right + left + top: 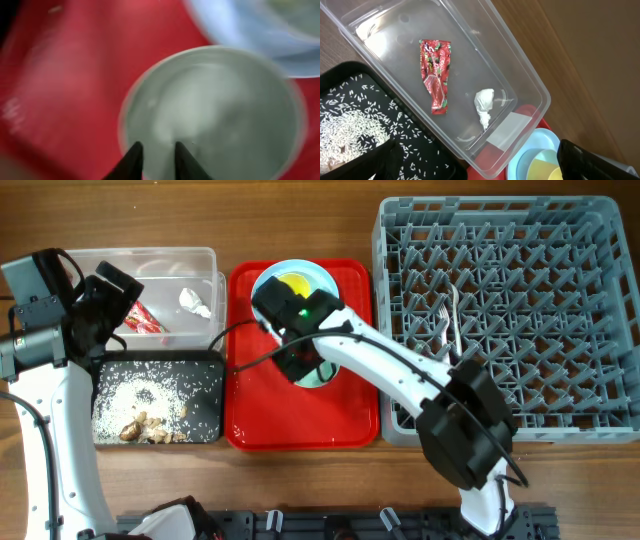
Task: Sort waste into correct bins and load items into the dishwasher rack
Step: 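Reach the right gripper to the teal bowl rim and grip it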
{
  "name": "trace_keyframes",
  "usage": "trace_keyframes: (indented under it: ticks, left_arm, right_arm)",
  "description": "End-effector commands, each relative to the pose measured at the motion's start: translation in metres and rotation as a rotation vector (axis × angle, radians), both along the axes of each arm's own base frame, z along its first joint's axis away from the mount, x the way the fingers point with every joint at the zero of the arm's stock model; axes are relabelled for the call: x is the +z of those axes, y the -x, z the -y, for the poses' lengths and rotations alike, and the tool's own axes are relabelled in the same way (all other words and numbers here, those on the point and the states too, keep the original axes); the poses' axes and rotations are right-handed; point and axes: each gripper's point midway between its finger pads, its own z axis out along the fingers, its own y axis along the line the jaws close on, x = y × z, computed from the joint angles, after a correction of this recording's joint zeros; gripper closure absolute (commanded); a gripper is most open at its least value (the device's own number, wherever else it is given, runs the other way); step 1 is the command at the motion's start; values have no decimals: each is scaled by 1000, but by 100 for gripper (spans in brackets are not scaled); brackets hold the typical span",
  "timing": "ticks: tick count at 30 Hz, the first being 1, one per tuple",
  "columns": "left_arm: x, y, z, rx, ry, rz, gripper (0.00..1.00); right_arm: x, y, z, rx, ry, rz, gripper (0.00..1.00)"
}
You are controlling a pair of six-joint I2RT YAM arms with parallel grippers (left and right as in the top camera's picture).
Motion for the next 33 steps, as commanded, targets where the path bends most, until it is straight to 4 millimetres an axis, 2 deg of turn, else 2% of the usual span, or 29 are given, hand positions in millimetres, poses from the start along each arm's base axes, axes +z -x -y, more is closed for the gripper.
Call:
trace_keyframes:
  ticks: [1, 6, 10, 14, 19, 23, 30, 33]
  left_arm:
    - [6, -1, -1, -11, -12, 16, 0]
    - [6, -1, -1, -11, -12, 16, 0]
    - [6, -1, -1, -11, -12, 16, 0]
    - [6, -1, -1, -11, -12, 16, 0]
    - [6, -1, -1, -11, -12, 16, 0]
    - [6, -1, -1, -11, -12, 16, 0]
    - [6, -1, -1, -11, -12, 16, 0]
    - [6, -1, -1, -11, -12, 16, 0]
  right_arm:
    - [18, 35, -24, 100, -126, -113, 67]
    - [-2, 38, -15, 123, -89, -110, 57]
    - [-21, 27, -4, 105, -29, -43, 57]
    - [-21, 25, -5, 102, -29, -34, 61]
    - [-22, 27, -2, 105, -19, -44, 61]
    - [-33, 30, 1, 104, -17, -45, 62]
    - [-35, 32, 0, 102, -23, -53, 91]
    - [-22, 37, -10, 99, -81, -89, 93]
